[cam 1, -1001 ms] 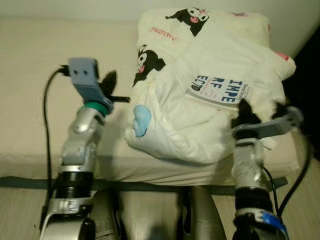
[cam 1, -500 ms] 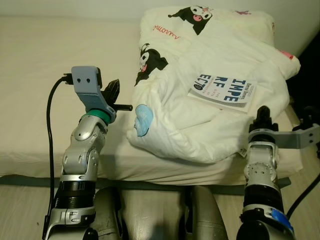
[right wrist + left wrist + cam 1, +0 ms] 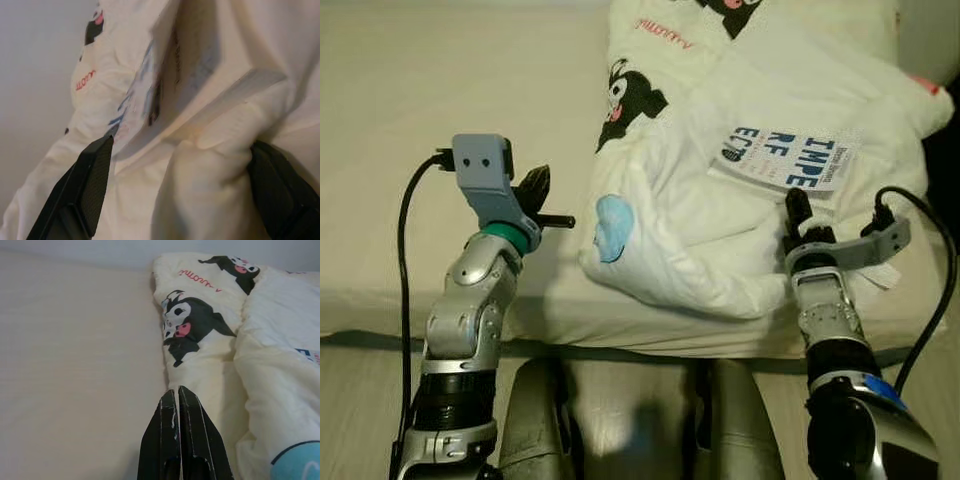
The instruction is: Clean up the room
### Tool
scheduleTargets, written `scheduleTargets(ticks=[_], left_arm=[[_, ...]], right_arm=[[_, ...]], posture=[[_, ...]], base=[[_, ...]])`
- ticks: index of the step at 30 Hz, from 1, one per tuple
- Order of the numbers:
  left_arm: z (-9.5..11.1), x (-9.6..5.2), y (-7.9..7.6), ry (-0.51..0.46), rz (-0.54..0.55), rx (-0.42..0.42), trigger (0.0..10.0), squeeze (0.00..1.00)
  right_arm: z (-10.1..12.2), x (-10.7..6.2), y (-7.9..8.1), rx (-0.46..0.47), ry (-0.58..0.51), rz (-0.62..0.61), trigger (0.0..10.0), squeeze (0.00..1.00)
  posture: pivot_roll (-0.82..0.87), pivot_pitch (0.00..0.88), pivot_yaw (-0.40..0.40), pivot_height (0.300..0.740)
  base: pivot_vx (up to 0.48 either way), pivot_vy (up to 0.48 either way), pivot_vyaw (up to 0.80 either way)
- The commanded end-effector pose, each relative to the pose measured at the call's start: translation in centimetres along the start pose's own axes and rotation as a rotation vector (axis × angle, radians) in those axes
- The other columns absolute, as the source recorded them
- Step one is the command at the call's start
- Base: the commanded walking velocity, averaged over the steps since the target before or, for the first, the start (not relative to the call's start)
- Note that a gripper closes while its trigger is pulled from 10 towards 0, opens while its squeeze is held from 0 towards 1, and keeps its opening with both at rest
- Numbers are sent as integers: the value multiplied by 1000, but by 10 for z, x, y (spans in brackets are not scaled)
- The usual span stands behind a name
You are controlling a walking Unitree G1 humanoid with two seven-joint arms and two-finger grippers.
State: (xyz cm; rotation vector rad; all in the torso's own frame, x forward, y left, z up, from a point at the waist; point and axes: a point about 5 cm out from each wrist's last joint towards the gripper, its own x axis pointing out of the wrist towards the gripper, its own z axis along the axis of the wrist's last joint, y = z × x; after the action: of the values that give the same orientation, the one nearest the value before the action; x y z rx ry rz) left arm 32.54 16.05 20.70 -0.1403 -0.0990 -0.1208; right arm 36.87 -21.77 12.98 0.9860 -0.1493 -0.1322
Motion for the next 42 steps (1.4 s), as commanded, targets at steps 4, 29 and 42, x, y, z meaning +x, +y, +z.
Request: scheduleTargets(ticks=[4, 29, 42], left_arm=[[-4, -7, 5, 31, 19, 13, 10000, 0], [-4, -1, 0, 45, -7, 10, 10000, 0], [-3, -5, 0, 46, 1, 11, 10000, 0]], right_arm=[[15, 10, 7, -48, -47, 13, 10000, 1000], [40, -7, 27, -586, -309, -98, 10000, 0], [6, 8, 9, -629, -5, -176, 10000, 0]], posture=[[93, 246, 30, 585], [45, 224, 38, 585], [77, 239, 37, 585]], base=[[0, 0, 0], [0, 0, 0], [0, 0, 0]])
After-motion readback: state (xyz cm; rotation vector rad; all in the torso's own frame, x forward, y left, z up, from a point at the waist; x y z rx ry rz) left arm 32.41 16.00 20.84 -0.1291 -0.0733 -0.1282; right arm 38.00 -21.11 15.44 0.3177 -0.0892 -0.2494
